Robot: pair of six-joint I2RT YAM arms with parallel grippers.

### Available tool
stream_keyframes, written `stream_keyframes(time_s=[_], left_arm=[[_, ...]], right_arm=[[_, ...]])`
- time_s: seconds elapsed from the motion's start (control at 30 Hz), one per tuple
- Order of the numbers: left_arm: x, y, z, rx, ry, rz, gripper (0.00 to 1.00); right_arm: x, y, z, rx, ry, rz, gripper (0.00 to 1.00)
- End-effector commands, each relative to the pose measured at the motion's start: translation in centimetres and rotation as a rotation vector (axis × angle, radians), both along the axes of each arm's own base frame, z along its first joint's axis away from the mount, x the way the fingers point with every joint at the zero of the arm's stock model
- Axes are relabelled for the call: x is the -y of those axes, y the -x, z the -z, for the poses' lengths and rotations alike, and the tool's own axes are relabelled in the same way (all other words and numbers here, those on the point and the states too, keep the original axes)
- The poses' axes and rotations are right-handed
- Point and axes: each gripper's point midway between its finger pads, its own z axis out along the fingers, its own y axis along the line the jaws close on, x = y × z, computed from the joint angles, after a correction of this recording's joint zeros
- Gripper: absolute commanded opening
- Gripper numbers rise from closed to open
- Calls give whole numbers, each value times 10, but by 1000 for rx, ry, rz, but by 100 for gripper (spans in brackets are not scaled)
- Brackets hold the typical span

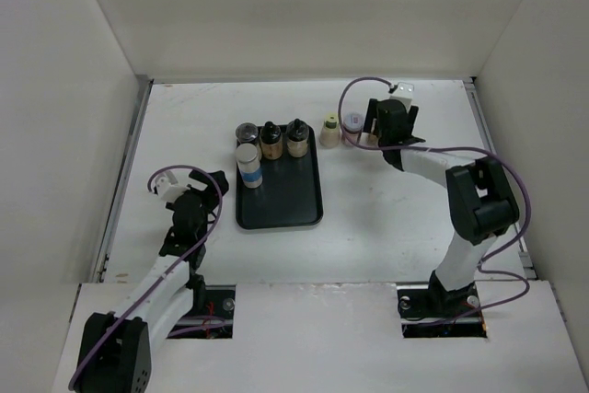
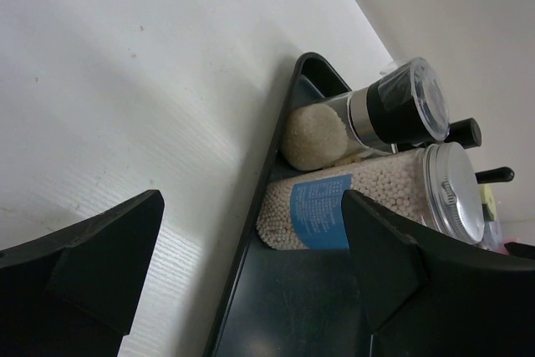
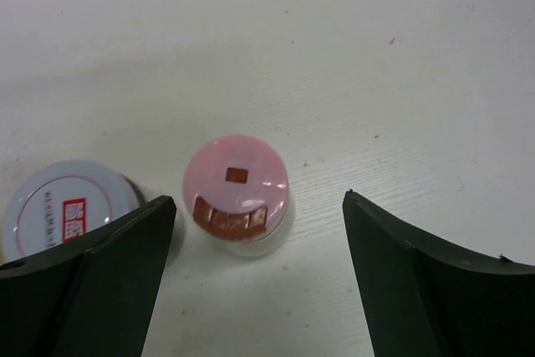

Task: Organize the condiment bottles

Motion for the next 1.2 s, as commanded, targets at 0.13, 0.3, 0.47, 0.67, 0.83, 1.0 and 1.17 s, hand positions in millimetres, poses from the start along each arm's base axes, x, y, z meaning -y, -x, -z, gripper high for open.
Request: stream_keyframes(time_s=[0.13,0.3,0.47,0.67,0.83,1.0,1.17], left_arm=[[5,-8,-23,77,-6,20,88],[5,-7,-26,86,-8,18,88],[6,-7,-29,95,-6,21,88],[8,-7,-31,102,-3,30,88],[6,-5,-35,117,0,25,88],[6,-5,-31,106,4,24,88],[4,-6,-26,88,2,14,88]], right_arm=[[-3,-33,-20,55,-31,-17,77],[-5,-34,-16,39,-47,-22,57],[-2,-19,-22,44,-81,-2,55],[7,-2,-26,61,-87,40,46],[2,40,-71,165,-130,32,46],[-52,87,-93,197,-169,-120,47],[-166,129,-100,182,-233,-410,47]])
